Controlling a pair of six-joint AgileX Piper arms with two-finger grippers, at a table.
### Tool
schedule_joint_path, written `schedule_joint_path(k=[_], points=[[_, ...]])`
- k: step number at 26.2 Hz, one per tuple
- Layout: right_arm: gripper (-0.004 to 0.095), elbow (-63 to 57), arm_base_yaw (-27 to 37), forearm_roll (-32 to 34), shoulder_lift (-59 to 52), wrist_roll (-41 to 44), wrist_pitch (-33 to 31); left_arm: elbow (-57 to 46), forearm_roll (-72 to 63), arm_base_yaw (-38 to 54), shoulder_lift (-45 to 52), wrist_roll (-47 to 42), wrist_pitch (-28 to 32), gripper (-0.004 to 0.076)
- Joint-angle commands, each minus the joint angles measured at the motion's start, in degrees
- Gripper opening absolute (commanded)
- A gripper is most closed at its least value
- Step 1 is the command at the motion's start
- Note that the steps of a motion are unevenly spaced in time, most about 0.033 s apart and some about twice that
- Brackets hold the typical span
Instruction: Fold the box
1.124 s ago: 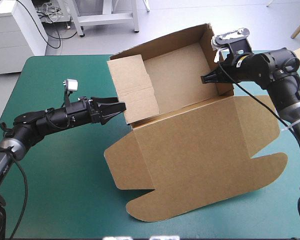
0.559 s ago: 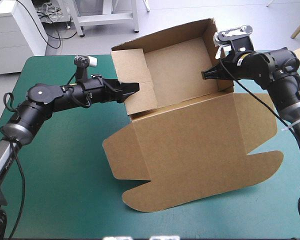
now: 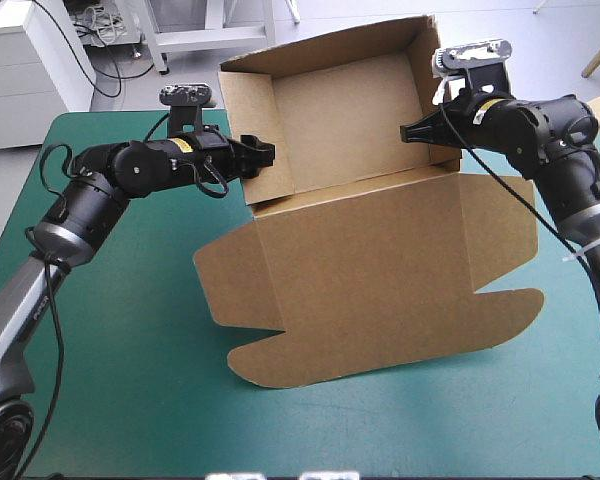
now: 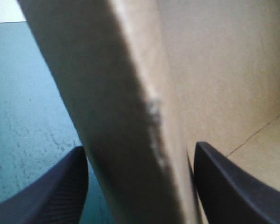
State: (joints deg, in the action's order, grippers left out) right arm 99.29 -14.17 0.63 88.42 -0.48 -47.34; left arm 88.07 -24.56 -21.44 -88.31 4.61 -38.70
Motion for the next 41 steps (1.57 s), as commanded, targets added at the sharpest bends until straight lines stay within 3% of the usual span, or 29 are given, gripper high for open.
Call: schedule_joint_path(k=[1, 2, 5, 9, 12, 17, 22, 27, 41], points=[[-0.0014, 1.86, -0.06, -1.01, -2.35, 1.46, 7.29, 2.17, -1.85, -0.43, 1.51, -3.98, 5.33, 0.0418], [-0.0014, 1.86, -0.06, -1.01, -2.35, 1.46, 7.46, 2.17, -2.49, -0.43, 1.51, -4.61, 5.99, 0.0416], [-0.0014, 1.86, -0.06, -1.01, -2.35, 1.61, 7.84, 2.17, -4.98, -0.43, 1.51, -5.20, 7.45, 0.0311], [-0.0014, 1.86, -0.06, -1.12, -2.35, 1.61, 8.05, 2.17, -6.82, -0.43, 1.51, -4.61, 7.43, 0.0090], [-0.0014, 1.86, -0.06, -1.12, -2.35, 1.61, 8.12, 2.28, -6.82, -0.64, 1.51, -3.46, 7.43, -0.0006], [-0.0014, 1.86, -0.06, -1.46, -1.78, 1.60, 7.04, 5.55, -6.47, -1.87, 0.30, -3.26, 6.89, -0.0008], [-0.0014, 1.86, -0.06, -3.85, 1.03, 1.46, 2.20, 16.79, -5.46, -2.88, -8.30, -3.26, -5.76, -0.0008], [-0.0014, 1.86, -0.06, -4.58, 2.90, 1.60, -1.08, 22.62, 2.41, -4.24, -13.71, -6.56, -12.74, -0.0008], [-0.0016, 1.86, -0.06, -8.94, 10.69, 1.33, -12.80, 24.15, 11.72, -6.26, -22.02, -10.59, -25.27, -0.0008]])
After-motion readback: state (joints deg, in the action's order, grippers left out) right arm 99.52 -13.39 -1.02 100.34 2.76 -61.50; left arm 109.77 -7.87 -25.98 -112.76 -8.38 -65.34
